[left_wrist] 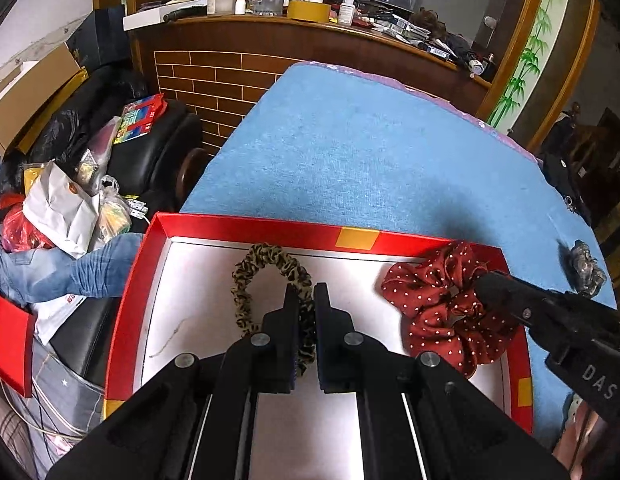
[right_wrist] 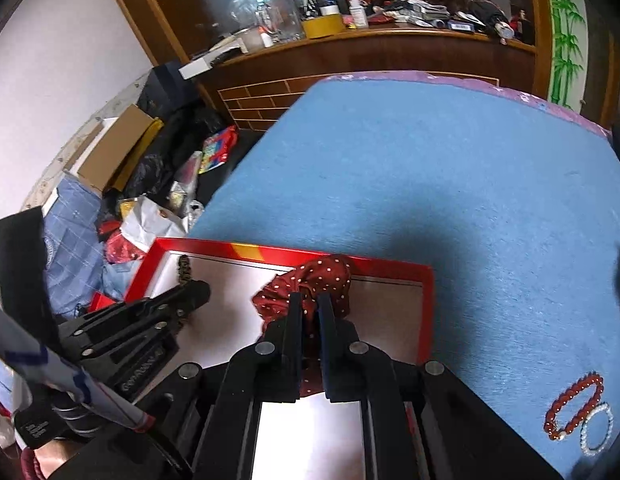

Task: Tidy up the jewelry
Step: 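Carry both scrunchies over the red-rimmed box and lower them inside, then open both grippers to release the scrunchies into the box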

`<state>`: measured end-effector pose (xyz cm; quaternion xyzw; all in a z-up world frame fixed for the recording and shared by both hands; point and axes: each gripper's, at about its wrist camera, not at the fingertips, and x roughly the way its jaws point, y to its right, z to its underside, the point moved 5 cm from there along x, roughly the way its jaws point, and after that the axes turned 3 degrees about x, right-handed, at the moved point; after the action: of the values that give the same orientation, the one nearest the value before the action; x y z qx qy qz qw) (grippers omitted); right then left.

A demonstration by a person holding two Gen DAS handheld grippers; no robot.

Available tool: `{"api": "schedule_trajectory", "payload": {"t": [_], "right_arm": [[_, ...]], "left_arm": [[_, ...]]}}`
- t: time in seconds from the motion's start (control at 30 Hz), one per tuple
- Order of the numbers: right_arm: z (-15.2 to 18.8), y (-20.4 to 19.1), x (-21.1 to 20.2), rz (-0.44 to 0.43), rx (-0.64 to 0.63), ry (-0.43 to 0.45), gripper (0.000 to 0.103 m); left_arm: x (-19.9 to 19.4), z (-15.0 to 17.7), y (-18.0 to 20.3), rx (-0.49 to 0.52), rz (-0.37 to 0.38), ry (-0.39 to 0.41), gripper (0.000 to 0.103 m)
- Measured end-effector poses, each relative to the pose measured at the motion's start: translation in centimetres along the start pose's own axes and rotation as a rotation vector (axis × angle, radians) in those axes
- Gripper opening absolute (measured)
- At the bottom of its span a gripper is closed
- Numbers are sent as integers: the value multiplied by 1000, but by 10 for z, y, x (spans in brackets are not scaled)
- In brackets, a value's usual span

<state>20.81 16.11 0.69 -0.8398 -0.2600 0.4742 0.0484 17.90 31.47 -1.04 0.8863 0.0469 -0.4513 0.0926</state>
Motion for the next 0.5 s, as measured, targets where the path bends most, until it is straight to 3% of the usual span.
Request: {"api": "schedule_trajectory", "payload": {"t": [0.17,0.33,0.5], "right_arm": [[3,3,3,9,6,-9,10],[3,2,0,6,13,-11,16],[3,1,-7,-3,11,0,21]], "left_arm": [[3,2,0,7,7,-10,11],[-2,2,-1,-6,14,4,34],[-8,1,-1,-7,22,12,34]]}}
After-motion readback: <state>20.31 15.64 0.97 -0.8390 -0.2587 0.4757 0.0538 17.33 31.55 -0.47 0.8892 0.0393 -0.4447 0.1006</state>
